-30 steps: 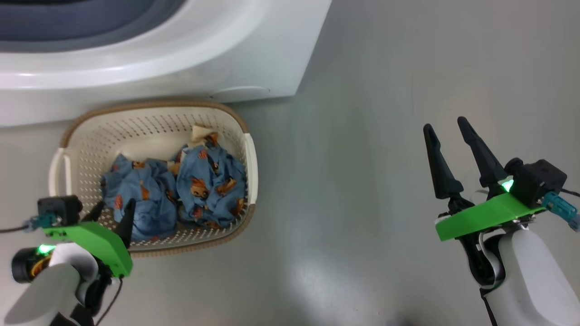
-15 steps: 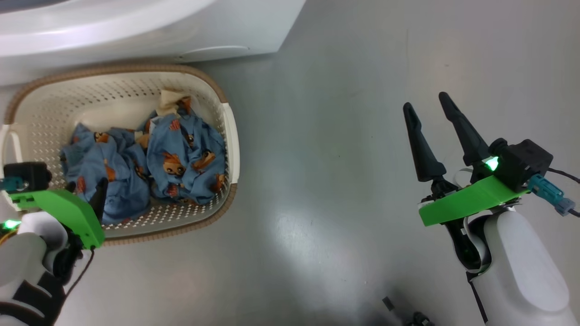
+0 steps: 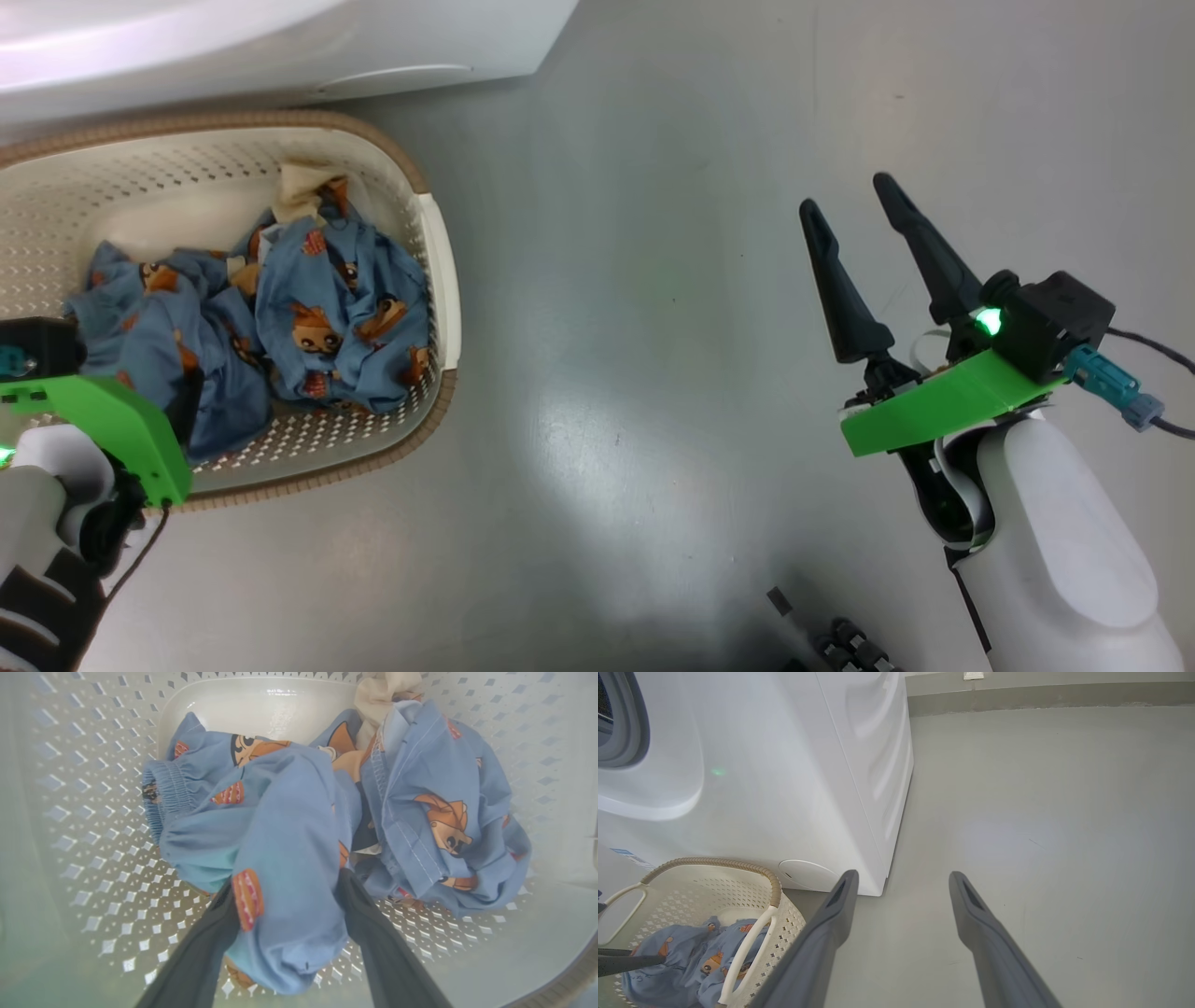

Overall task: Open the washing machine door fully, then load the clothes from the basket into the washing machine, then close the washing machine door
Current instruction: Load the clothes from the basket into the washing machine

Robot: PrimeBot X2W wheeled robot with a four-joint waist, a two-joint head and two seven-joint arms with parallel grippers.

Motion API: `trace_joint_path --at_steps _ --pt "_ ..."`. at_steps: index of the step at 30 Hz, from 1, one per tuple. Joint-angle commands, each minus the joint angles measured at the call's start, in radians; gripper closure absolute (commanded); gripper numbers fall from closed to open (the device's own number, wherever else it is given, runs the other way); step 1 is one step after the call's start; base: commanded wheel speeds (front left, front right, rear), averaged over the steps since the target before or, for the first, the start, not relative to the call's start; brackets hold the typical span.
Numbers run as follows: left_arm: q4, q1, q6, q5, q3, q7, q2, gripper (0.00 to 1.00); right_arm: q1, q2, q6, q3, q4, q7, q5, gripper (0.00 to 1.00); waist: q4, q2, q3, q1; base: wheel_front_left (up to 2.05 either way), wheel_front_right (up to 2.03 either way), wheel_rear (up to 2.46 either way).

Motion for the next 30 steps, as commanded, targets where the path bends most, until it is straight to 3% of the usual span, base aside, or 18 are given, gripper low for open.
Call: trace_joint_path --at_steps 1,2,3,23,27,30 --pt "0.005 -0.010 -0.001 -0.015 0.004 -0.006 0.041 0.48 0.014 0.002 0.002 0.020 -0.025 -0.008 -0.004 0.00 -0.004 -0.0001 0.001 0.0000 0.00 0.00 0.00" --pt "0.006 -0.012 -0.001 -0.020 -0.004 -0.009 0.040 0.83 0.014 0.001 0.002 0.020 -0.025 -0.008 -0.005 0.00 -0.004 -0.0001 0.000 0.0000 0.00 0.00 0.00" --pt "0.006 -0.015 -0.001 -0.025 -0.011 -0.013 0.040 1.00 0.014 0.000 0.002 0.020 -0.026 -0.008 -0.005 0.00 -0.004 -0.0001 -0.002 0.0000 0.00 0.00 0.00" --pt "-0.062 0.073 -0.001 -0.154 -0.078 -0.237 0.011 1.00 0.072 -0.027 0.002 -0.010 0.009 -0.008 0.005 0.00 0.077 -0.0001 -0.195 0.0000 0.00 0.00 0.00" --pt "-0.091 0.091 -0.001 -0.142 -0.055 -0.248 0.017 1.00 0.091 -0.038 0.002 -0.019 0.018 -0.008 0.008 0.00 0.097 -0.0001 -0.247 0.0000 0.00 0.00 0.00" --pt "-0.132 0.110 -0.001 -0.088 0.029 -0.249 0.029 1.00 0.109 -0.047 0.002 -0.026 0.023 -0.008 0.011 0.00 0.113 -0.0001 -0.286 0.0000 0.00 0.00 0.00"
